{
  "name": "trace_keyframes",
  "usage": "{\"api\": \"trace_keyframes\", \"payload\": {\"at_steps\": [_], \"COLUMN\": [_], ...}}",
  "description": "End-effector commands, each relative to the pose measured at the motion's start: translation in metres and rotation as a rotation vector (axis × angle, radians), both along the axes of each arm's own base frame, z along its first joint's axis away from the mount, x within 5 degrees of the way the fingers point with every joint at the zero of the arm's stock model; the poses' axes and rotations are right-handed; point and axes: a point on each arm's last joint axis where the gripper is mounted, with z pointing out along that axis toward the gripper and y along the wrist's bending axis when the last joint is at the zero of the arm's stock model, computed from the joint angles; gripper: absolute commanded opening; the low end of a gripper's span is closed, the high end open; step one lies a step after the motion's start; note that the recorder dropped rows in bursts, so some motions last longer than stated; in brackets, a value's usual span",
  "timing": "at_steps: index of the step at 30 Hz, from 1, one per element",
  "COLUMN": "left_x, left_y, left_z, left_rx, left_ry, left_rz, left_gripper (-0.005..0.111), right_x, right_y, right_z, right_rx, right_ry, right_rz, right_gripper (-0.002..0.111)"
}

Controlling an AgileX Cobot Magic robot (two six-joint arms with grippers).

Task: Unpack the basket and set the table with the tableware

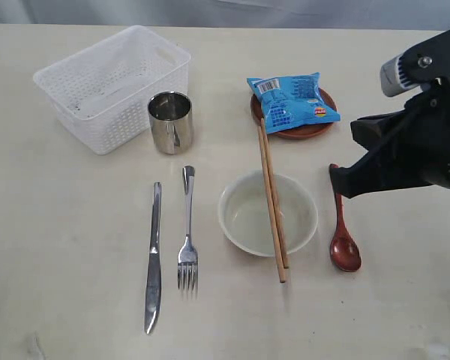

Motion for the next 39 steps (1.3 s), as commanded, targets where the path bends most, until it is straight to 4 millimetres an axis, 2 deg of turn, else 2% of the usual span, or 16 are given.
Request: {"api": "trace_keyframes", "payload": {"at_steps": [1, 9, 11, 12, 14, 16, 18, 22, 25, 33, 39], "left_x": [-0.015, -0.018, -0.012, -0.007, -0.003, -0.011, -0.019, -0.031, -0.031, -0.012, -0.004], "left_y": [-0.001, -0.006, 0.002, 0.012, 0.029, 0.044, 0.055, 0.054, 0.053, 0.05, 0.05], "left_z": [0.001, -0.005, -0.016, -0.022, -0.026, -0.033, -0.044, -0.065, -0.088, -0.16, -0.195], "left_rx": [-0.055, -0.052, -0.088, -0.21, -0.296, -0.33, -0.393, -0.396, -0.343, -0.176, -0.15], "left_ry": [-0.016, 0.04, 0.203, 0.313, 0.359, 0.349, 0.287, 0.172, 0.138, 0.268, 0.365], "left_rz": [-0.024, -0.08, 0.015, 0.13, 0.317, 0.485, 0.581, 0.549, 0.54, 0.553, 0.561], "left_gripper": [0.0, 0.0, 0.0, 0.0, 0.0, 0.0, 0.0, 0.0, 0.0, 0.0, 0.0], "right_x": [-0.001, -0.001, -0.001, -0.001, -0.001, -0.001, -0.001, -0.001, -0.001, -0.001, -0.001], "right_y": [0.0, -0.001, -0.001, -0.001, -0.001, -0.001, -0.001, -0.001, -0.001, -0.001, -0.001], "right_z": [0.001, 0.0, 0.0, 0.0, 0.0, 0.0, 0.0, 0.0, 0.0, 0.0, 0.0], "right_rx": [0.0, -0.006, -0.006, -0.006, -0.006, -0.008, -0.008, -0.009, -0.009, -0.009, -0.009], "right_ry": [-0.013, -0.009, -0.009, -0.009, -0.009, -0.008, -0.008, -0.007, -0.007, -0.007, -0.007], "right_rz": [0.011, 0.005, 0.005, 0.005, 0.005, 0.003, 0.003, 0.002, 0.002, 0.002, 0.002], "right_gripper": [0.0, 0.0, 0.0, 0.0, 0.0, 0.0, 0.0, 0.0, 0.0, 0.0, 0.0]}}
